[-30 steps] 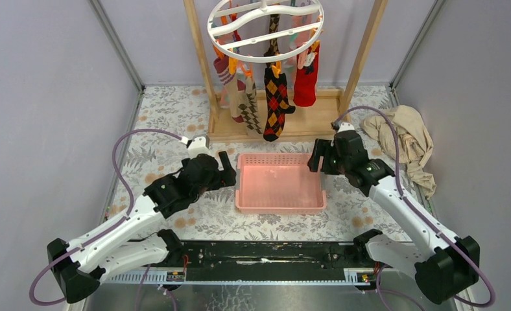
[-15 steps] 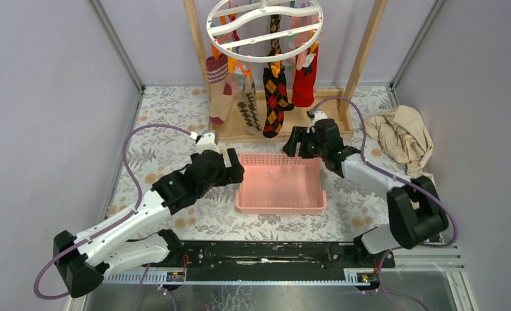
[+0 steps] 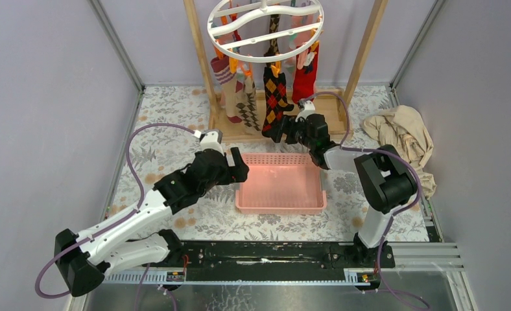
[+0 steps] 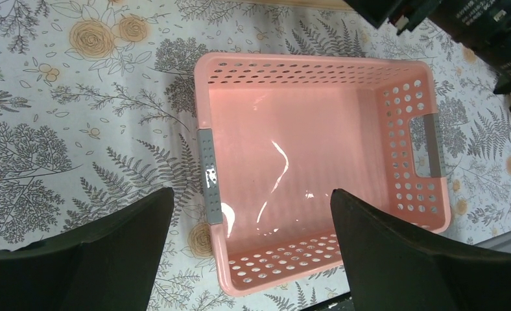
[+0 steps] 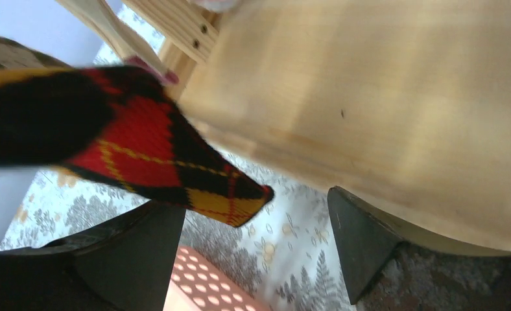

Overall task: Remove the socks clipped to the hanger
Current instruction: Remove the sock from the hanger.

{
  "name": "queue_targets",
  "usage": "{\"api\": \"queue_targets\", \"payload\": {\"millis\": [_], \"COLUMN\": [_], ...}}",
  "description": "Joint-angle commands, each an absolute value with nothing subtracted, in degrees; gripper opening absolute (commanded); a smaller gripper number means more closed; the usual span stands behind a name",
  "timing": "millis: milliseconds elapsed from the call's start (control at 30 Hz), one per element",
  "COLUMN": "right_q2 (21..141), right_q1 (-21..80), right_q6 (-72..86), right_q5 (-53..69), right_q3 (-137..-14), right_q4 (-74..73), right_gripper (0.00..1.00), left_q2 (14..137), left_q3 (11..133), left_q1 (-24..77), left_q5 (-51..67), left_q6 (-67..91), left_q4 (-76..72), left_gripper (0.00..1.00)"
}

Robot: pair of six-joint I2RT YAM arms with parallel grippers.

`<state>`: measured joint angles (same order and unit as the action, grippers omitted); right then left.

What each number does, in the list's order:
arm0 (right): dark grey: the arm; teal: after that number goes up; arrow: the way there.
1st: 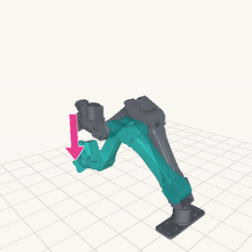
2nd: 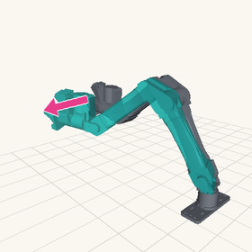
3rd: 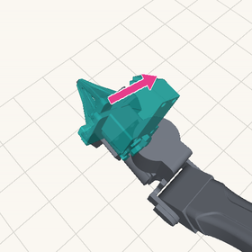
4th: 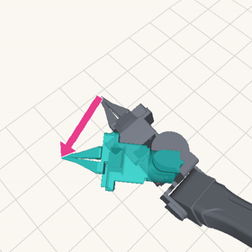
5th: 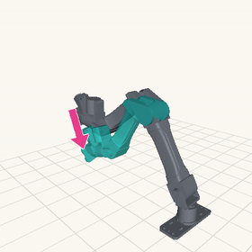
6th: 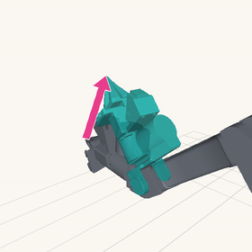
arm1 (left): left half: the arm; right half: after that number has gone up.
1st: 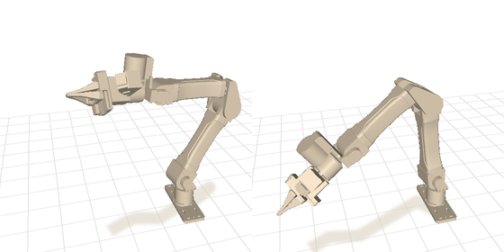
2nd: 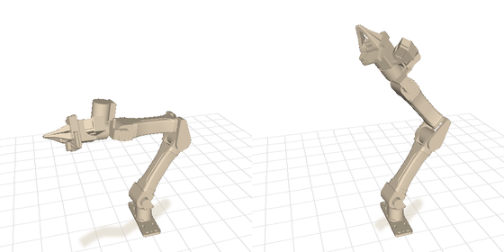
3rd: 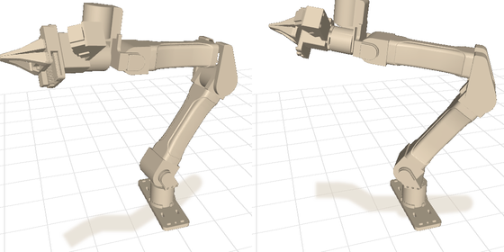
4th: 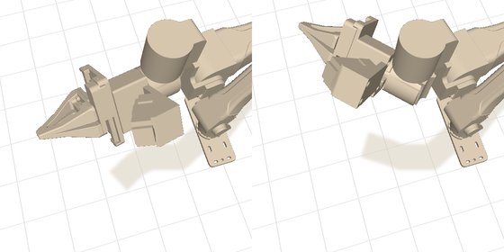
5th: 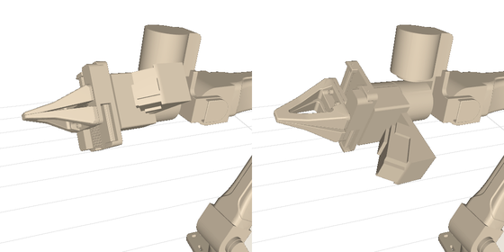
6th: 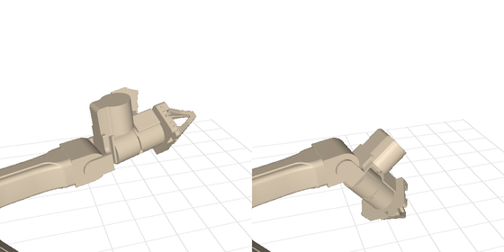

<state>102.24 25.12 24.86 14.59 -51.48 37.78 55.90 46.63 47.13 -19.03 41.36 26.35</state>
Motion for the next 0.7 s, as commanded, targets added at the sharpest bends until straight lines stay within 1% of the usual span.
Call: {"api": "queue_targets", "payload": {"millis": [0,167,233,300,533,600,667], "right_q2": [103.7,103.6,103.3,103.2,101.6,100.1,98.4], "right_q1": [25.4,25.3,25.4,25.3,25.3,25.3,25.3], "right_q6": [26.1,28.9,30.1,31.5,36.7,37.6,38.1], "right_q5": [16.9,18.8,20.7,22.7,27.9,29.1,30.3], "right_q3": [-54.9,-52.7,-52.2,-51.9,-51.8,-51.0,-50.0], "right_q4": [52.6,60.9,62.8,64.5,62.3,60.9,59.2], "right_gripper": [0.87,0.84,0.8,0.71,0.27,0.21,0.2], "left_q2": [55.7,57.2,57.6,58.1,59.6,60.0,60.8], "left_q3": [46.0,46.6,46.7,46.6,47.3,47.6,48.6], "left_q1": [46.7,46.7,46.7,46.7,46.7,46.7,46.7], "left_q5": [-18.1,-18.0,-18.0,-17.9,-17.9,-18.1,-18.0], "left_q6": [40.5,40.3,40.3,40.1,39.4,39.1,38.6], "left_q4": [23.3,23.5,23.3,23.0,22.1,21.5,21.0], "left_gripper": [0.98,0.98,0.98,0.98,0.98,0.98,0.98]}}
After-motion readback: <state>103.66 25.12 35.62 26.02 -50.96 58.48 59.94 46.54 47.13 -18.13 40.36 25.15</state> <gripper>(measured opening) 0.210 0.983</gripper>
